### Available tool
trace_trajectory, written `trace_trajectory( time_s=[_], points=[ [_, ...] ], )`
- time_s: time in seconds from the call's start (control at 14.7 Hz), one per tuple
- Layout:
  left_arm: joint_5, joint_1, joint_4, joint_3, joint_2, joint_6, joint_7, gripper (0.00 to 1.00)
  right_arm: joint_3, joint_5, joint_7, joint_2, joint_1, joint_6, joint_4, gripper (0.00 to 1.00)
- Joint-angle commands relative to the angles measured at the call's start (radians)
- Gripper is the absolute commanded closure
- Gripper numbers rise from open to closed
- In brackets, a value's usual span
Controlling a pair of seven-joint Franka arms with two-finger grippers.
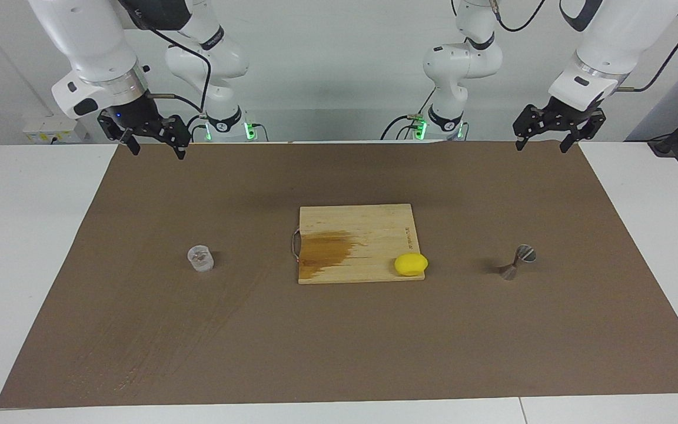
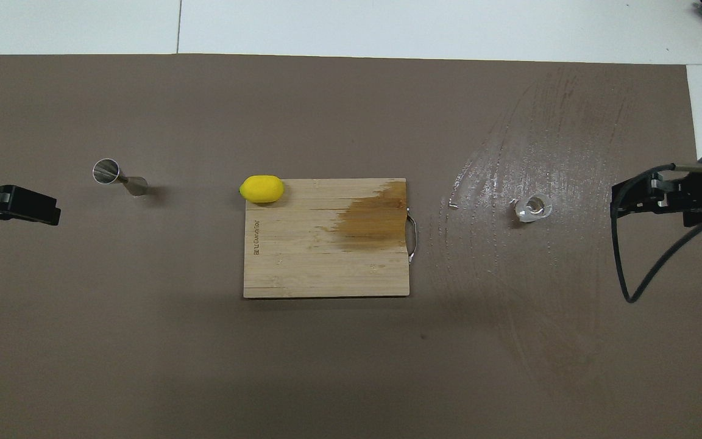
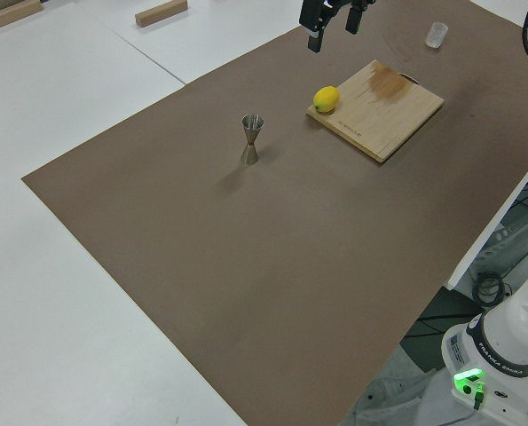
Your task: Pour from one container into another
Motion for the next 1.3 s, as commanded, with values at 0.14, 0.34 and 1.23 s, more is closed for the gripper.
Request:
trace_trajectory(
  time_s=[0.14, 0.34, 1.23],
  points=[
    [0.009, 0.008, -0.006, -0.010, -0.012, 0.005, 0.005, 0.00, 0.010, 0.007, 0.014, -0.013, -0.015, -0.005, -0.010, 0.00],
    [0.009, 0.002, -0.016, -0.010, -0.019, -0.015, -0.003, 0.00, 0.010, 0.007, 0.014, -0.013, -0.015, -0.005, -0.010, 0.00],
    [0.006, 0.111, -0.122, 0.002, 0.029, 0.200, -0.050, 0.00, 0.010, 0.007, 0.014, -0.013, -0.015, -0.004, -0.010, 0.00]
  ],
)
